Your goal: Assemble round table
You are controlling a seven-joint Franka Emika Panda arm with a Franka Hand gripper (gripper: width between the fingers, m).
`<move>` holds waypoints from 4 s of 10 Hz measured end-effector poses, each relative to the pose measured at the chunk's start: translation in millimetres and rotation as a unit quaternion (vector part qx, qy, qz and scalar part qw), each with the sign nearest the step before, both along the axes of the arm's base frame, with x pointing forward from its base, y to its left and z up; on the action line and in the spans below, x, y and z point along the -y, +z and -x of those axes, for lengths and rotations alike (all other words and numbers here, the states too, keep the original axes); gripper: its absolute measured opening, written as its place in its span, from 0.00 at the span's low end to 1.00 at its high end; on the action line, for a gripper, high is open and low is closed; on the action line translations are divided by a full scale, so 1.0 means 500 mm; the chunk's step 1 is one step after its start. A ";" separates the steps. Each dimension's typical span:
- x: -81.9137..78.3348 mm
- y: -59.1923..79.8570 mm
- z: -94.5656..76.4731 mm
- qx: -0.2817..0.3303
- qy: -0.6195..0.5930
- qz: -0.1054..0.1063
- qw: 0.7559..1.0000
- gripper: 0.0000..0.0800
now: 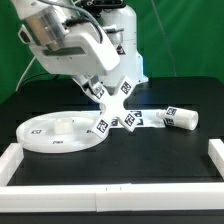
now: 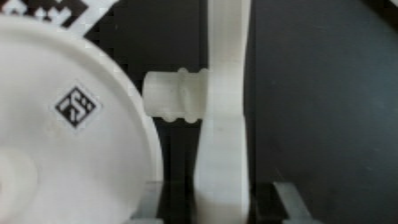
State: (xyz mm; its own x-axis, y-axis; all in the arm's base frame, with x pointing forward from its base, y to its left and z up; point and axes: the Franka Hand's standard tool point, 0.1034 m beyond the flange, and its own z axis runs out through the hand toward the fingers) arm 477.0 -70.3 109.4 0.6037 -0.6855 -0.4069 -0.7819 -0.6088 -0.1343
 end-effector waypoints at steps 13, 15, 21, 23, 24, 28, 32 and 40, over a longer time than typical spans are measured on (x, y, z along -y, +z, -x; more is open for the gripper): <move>-0.057 -0.051 0.094 -0.015 -0.022 0.015 1.000 0.14; -0.057 -0.052 0.095 -0.015 -0.022 0.015 1.000 0.27; -0.057 -0.054 0.096 -0.016 -0.022 0.015 1.000 0.80; -0.056 -0.054 0.096 -0.017 -0.021 0.015 1.000 0.81; -0.045 -0.040 0.092 -0.020 -0.004 0.004 1.000 0.81; 0.077 -0.004 0.062 0.009 0.070 0.026 0.997 0.81; 0.071 -0.009 0.063 0.016 0.086 0.019 0.996 0.81; 0.157 -0.089 0.108 0.129 0.325 0.045 0.936 0.81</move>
Offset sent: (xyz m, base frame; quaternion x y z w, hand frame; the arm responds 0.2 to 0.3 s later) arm 0.0000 0.0000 0.0000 0.0000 0.0000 0.0000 1.0000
